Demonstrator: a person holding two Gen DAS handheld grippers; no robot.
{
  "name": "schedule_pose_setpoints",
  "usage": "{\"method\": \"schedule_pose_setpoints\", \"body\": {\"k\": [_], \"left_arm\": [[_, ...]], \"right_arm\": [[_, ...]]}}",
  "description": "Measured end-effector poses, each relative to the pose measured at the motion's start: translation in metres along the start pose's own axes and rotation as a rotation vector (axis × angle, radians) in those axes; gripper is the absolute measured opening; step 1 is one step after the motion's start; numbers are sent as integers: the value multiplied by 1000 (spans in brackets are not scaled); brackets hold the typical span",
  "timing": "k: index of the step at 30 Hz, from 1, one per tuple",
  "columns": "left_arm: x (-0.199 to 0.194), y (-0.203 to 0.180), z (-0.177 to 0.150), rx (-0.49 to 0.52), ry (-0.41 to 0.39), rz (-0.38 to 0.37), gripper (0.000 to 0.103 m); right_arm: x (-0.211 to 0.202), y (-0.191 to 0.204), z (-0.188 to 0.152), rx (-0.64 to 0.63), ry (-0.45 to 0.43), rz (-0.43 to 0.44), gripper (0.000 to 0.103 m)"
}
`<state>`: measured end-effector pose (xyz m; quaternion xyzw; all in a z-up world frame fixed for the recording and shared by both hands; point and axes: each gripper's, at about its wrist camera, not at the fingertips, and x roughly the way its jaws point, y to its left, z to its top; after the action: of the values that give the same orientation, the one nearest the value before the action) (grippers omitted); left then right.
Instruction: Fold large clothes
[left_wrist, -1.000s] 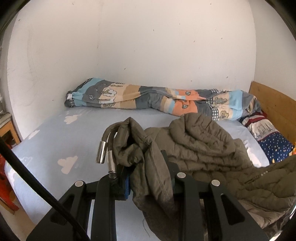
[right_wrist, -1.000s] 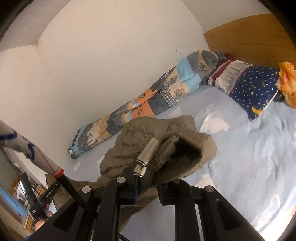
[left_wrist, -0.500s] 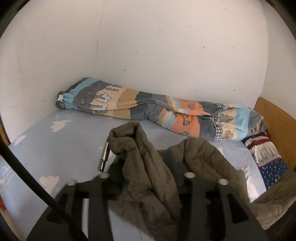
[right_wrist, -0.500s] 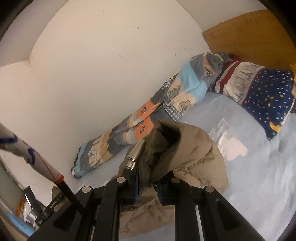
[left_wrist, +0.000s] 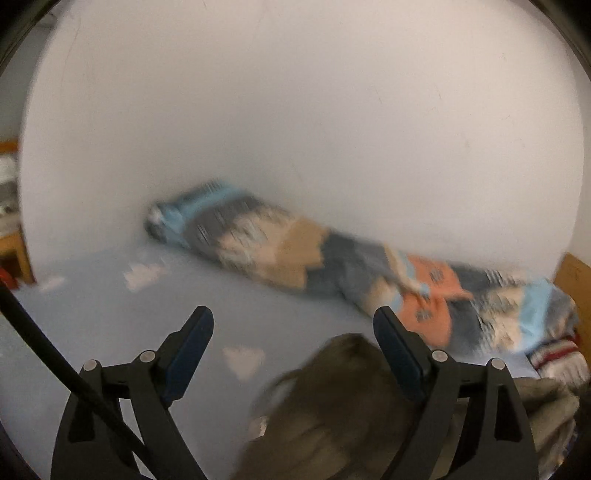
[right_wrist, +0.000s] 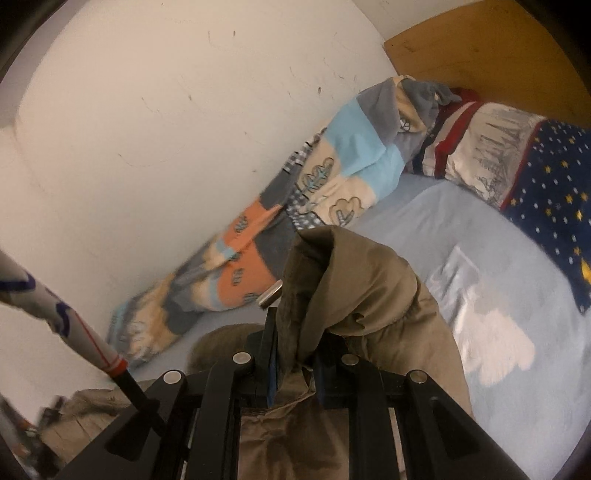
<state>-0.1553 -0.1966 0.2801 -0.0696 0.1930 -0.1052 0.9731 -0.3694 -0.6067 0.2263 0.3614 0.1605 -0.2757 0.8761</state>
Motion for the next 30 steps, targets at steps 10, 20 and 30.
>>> {"method": "schedule_pose_setpoints", "body": {"k": [10, 20, 30], "left_arm": [[28, -48, -33, 154, 189, -255, 88], [126, -88, -117, 215, 545, -221, 88], [140, -101, -132, 236, 536, -185, 88]], "right_arm": [[67, -17, 7, 38, 19, -72, 17], [63, -17, 11, 31, 65, -22, 38], [-3, -6, 33, -48, 12, -31, 41]]}}
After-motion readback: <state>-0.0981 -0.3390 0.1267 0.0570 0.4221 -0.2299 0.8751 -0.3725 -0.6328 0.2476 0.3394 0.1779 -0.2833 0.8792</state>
